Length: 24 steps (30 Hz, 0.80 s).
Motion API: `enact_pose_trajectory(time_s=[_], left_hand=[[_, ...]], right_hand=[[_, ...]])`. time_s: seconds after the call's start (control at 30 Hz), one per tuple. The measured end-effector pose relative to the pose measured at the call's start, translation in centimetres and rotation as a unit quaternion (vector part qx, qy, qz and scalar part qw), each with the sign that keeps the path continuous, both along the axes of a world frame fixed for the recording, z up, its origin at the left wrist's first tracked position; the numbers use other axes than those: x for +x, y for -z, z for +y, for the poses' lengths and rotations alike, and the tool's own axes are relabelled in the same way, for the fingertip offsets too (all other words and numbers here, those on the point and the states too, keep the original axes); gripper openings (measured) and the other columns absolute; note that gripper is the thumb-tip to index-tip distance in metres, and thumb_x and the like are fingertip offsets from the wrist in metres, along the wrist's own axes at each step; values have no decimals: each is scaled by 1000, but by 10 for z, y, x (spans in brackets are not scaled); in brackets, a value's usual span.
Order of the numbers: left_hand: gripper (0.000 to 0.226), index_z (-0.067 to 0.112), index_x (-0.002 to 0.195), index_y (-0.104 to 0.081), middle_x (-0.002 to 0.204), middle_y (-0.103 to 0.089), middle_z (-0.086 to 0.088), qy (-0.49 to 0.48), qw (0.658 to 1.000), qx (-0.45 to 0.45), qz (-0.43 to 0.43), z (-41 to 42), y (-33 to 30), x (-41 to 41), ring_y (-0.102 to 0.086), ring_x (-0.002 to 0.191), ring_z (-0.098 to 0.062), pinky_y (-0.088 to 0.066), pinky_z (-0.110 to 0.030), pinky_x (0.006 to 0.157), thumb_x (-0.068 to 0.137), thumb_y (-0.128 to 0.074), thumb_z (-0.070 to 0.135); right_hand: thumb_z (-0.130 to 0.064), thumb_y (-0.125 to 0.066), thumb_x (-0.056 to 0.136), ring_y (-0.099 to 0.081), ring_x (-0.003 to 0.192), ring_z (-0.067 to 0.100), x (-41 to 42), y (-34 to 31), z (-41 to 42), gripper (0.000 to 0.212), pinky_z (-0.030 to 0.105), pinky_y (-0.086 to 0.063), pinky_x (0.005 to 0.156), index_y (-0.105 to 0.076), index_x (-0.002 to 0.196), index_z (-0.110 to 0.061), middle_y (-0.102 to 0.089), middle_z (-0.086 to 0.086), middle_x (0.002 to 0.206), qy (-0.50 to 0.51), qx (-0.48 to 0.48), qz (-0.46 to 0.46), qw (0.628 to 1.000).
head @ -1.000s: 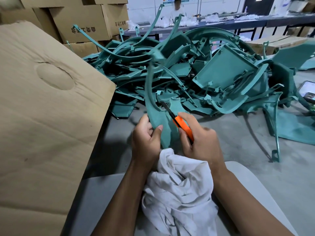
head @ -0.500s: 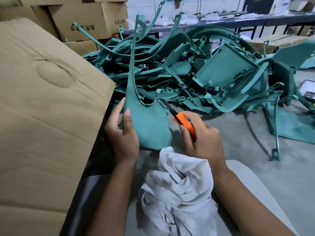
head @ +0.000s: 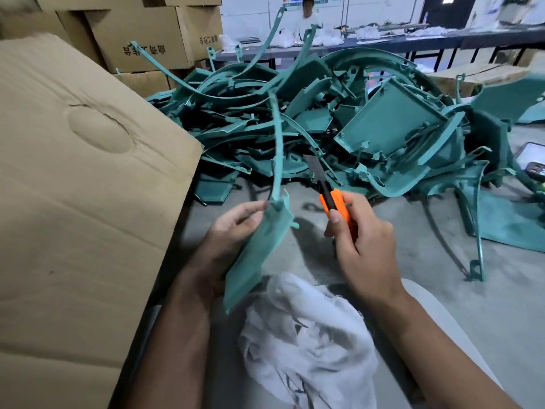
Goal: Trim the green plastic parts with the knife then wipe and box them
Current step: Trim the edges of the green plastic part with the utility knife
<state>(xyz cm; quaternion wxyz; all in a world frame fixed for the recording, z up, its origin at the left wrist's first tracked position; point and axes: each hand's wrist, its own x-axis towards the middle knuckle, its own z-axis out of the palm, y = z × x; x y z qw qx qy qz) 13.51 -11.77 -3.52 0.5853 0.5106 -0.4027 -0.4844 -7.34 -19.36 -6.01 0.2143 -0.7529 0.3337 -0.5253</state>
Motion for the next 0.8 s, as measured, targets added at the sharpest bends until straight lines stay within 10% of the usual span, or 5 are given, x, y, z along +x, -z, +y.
enact_pose_trajectory(time_s=[0.4, 0.8], left_hand=[[22, 18, 99, -82, 96, -79, -13, -10, 998, 51, -25, 1, 11, 12, -73, 70, -15, -56, -22, 57, 99, -61, 11], [20, 7, 105, -78, 92, -79, -10, -49, 995, 46, -76, 5, 12, 23, -71, 69, -8, -54, -17, 59, 95, -63, -2]], right_hand=[[-48, -48, 105, -54, 61, 14, 0, 12, -4, 20, 43, -51, 61, -55, 123, -41, -64, -12, 76, -45, 2, 180, 983], [-57, -38, 102, -56, 55, 24, -8, 5, -9, 34, 28, -39, 50, -57, 123, -38, -69, 0, 71, 108, -53, 185, 975]])
